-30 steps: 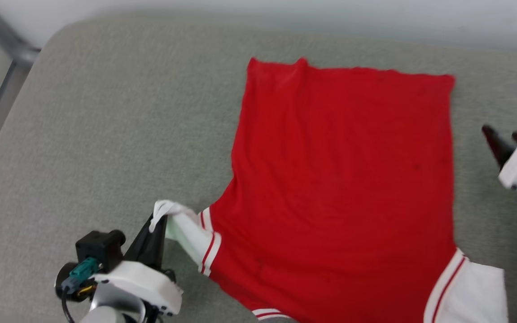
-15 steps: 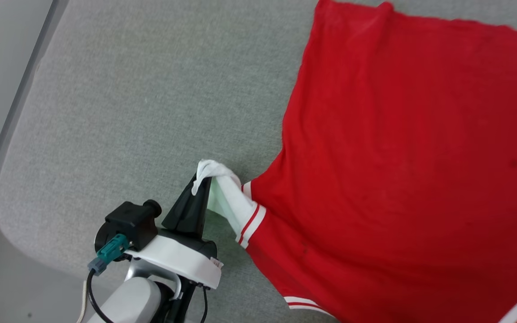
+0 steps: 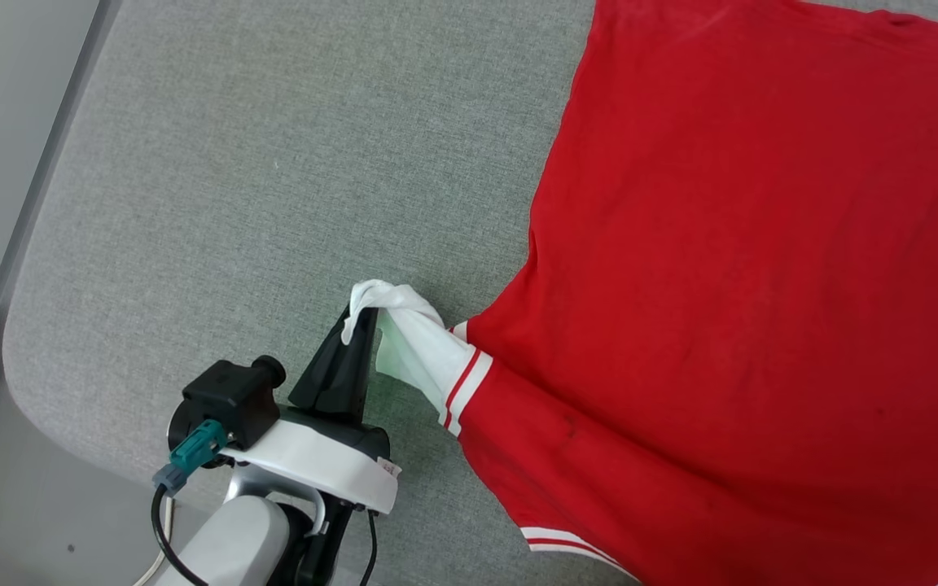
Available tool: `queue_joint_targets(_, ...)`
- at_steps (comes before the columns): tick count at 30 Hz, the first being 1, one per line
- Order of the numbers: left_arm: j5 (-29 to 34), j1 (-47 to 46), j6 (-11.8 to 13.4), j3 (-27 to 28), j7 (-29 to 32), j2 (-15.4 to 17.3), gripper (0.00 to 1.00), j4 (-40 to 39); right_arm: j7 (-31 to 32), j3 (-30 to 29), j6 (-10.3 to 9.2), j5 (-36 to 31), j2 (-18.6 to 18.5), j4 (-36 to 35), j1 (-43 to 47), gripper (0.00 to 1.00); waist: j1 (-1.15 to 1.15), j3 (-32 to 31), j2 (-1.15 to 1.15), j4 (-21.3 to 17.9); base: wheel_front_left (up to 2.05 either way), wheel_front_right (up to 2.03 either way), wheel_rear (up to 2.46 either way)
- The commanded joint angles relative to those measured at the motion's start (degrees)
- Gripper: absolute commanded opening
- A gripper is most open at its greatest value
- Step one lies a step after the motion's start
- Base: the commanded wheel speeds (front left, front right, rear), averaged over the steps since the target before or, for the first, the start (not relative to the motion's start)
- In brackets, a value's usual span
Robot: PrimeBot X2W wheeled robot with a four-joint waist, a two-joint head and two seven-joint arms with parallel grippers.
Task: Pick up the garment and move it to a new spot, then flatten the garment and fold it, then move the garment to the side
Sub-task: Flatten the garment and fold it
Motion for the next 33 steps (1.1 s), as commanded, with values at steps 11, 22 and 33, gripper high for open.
queue_joint_targets(11,-1.3,4.7,2.0,2.9,0.8,2.9,0.0,4.2,-3.5,3.5,-0.09,4.2,-1.4,-11.6,13.0,0.0,0.01,-9.5,0.0,-6.7,0.0,0.0,0.0)
queue_joint_targets(22,-3.8,10.4,5.0,5.7,3.8,6.8,0.0,4.4,-5.2,1.9,-0.09,12.2,3.1,-32.3,39.4,0.0,0.01,-16.7,0.0,-16.3,0.0,0.0,0.0)
queue_joint_targets(33,-6.2,14.5,5.5,6.2,5.6,7.5,0.0,5.6,-7.9,-3.2,-0.09,14.1,12.8,-43.0,63.9,0.0,0.01,-20.5,0.0,-21.4,0.0,0.0,0.0)
